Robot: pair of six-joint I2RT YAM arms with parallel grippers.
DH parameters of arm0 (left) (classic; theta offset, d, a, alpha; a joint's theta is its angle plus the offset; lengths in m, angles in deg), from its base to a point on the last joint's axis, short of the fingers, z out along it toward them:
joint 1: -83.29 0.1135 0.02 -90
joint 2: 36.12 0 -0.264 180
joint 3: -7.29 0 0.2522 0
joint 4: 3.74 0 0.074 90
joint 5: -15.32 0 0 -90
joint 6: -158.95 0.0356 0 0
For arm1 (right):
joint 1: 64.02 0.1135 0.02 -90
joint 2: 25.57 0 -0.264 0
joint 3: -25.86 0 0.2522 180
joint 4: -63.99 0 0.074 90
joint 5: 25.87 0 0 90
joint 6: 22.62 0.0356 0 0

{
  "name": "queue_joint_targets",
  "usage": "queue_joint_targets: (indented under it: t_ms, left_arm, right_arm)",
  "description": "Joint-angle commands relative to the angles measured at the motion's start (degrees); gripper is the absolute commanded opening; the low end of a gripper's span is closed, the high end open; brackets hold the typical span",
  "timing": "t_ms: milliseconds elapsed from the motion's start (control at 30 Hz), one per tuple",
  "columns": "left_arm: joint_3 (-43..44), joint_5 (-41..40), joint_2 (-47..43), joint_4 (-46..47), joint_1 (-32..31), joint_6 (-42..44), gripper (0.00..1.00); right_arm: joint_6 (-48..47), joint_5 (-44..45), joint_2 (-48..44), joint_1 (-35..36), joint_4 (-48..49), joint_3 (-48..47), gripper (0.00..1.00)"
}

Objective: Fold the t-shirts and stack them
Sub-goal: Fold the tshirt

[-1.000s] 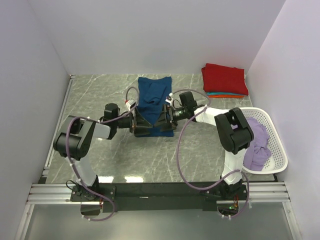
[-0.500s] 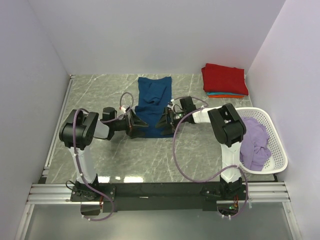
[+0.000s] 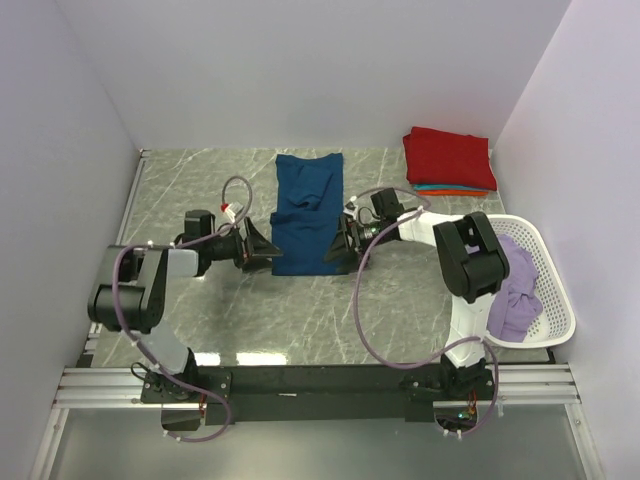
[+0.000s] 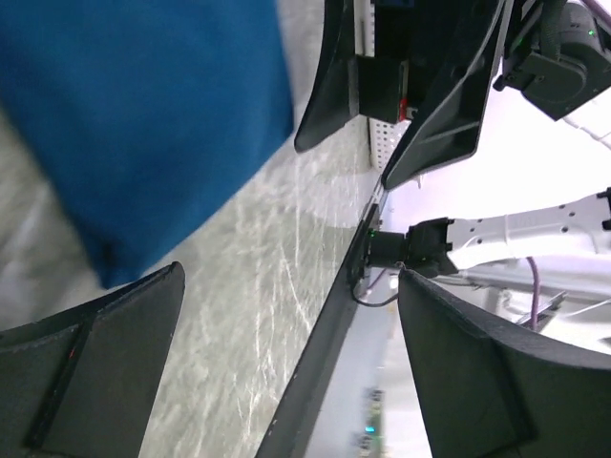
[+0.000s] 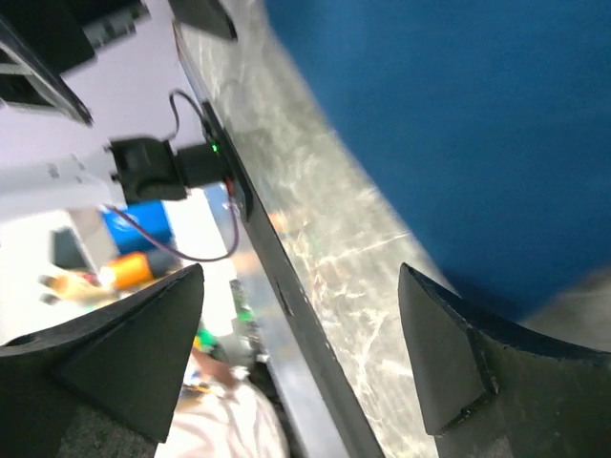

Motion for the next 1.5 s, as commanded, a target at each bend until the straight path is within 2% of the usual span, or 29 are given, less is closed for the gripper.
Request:
queue_joint_targets:
  t_ms: [0, 33, 133, 167, 267, 467, 700, 767, 833, 933, 967, 1033, 1067, 1100, 1133, 1200, 1233, 1267, 1333, 1467]
  left_arm:
    - [4.0, -0.5, -4.2, -1.0, -0.1, 4.9, 0.99]
    - [5.7, -0.9, -3.8, -1.4, -0.1, 5.4, 0.99]
    - [12.7, -1.4, 0.7, 0.5, -0.1, 4.2, 0.9]
    - [13.8, -1.5, 3.5, 2.4, -0.2, 0.9, 0.82]
    - [18.4, -2.3, 10.0, 8.4, -1.2, -4.6, 0.73]
    - [26.4, -3.7, 23.8, 21.9, -1.7, -16.9, 0.62]
    - [30.3, -8.0, 31.9, 32.0, -0.4, -25.2, 0.59]
    - [29.1, -8.5, 32.3, 36.4, 0.3, -28.7, 0.6]
    - [28.2, -8.4, 31.8, 37.3, 1.6, -29.9, 0.6]
    - [25.8, -7.1, 27.0, 36.4, 4.0, -29.8, 0.63]
    - [24.6, -6.3, 25.3, 35.8, 4.5, -27.8, 0.64]
    - [23.7, -3.8, 21.0, 27.3, 6.4, -21.7, 0.65]
    - [23.6, -2.9, 15.9, 20.3, 6.6, -10.0, 0.65]
    - [24.0, -2.6, 13.1, 5.0, 6.4, -1.5, 0.65]
    - [25.2, -3.1, 7.9, -4.5, 6.0, 17.0, 0.66]
    - [25.7, -4.7, 3.3, -18.9, 3.4, 35.8, 0.66]
    - [25.3, -8.5, -0.8, -30.9, 2.4, 45.0, 0.66]
    - [23.4, -10.0, -2.9, -34.1, 1.6, 57.4, 0.66]
    - [20.7, -13.0, -8.8, -40.4, -0.3, 70.4, 0.64]
    - [11.2, -19.5, -17.1, -41.5, -5.1, 83.9, 0.62]
  right_arm:
    - [-8.6, 2.4, -5.8, 0.8, -4.4, -3.0, 0.86]
    - [-9.7, 3.5, -4.9, 0.7, -7.5, -4.9, 0.84]
    - [-10.4, 5.8, -0.7, -0.7, -8.0, -12.3, 0.77]
    - [-9.5, 5.9, 0.3, -1.0, -7.0, -14.7, 0.7]
    - [-4.6, 5.9, 4.5, -1.3, -2.0, -19.6, 0.6]
    - [5.6, 7.0, 13.3, -2.8, 9.4, -25.0, 0.47]
    - [13.6, 9.5, 22.3, -7.1, 13.8, -27.5, 0.36]
    - [14.1, 12.2, 21.3, -8.7, 13.8, -25.9, 0.36]
    - [13.4, 15.4, 19.4, -9.5, 11.7, -23.2, 0.36]
    - [10.0, 15.4, 15.1, -10.4, 7.2, -21.5, 0.36]
    - [7.3, 14.8, 13.7, -10.5, 5.8, -21.4, 0.36]
    - [3.9, 12.5, 8.8, -10.5, 2.5, -19.3, 0.38]
    - [-0.8, 11.9, 4.7, -10.3, 1.7, -18.1, 0.39]
    - [-3.8, 12.2, 2.6, -9.9, -1.6, -17.2, 0.4]
    - [-11.1, 12.7, -0.5, -9.5, -4.0, -16.6, 0.42]
    - [-19.1, 15.0, -2.8, -7.9, -13.0, -16.9, 0.44]
    - [-22.8, 19.6, -3.6, -7.1, -16.0, -17.6, 0.45]
    - [-29.5, 21.9, -4.9, -6.3, -18.4, -17.6, 0.45]
    - [-32.8, 26.6, -6.1, -4.0, -22.2, -16.7, 0.45]
    - [-32.1, 31.4, -5.9, -1.5, -25.6, -15.0, 0.45]
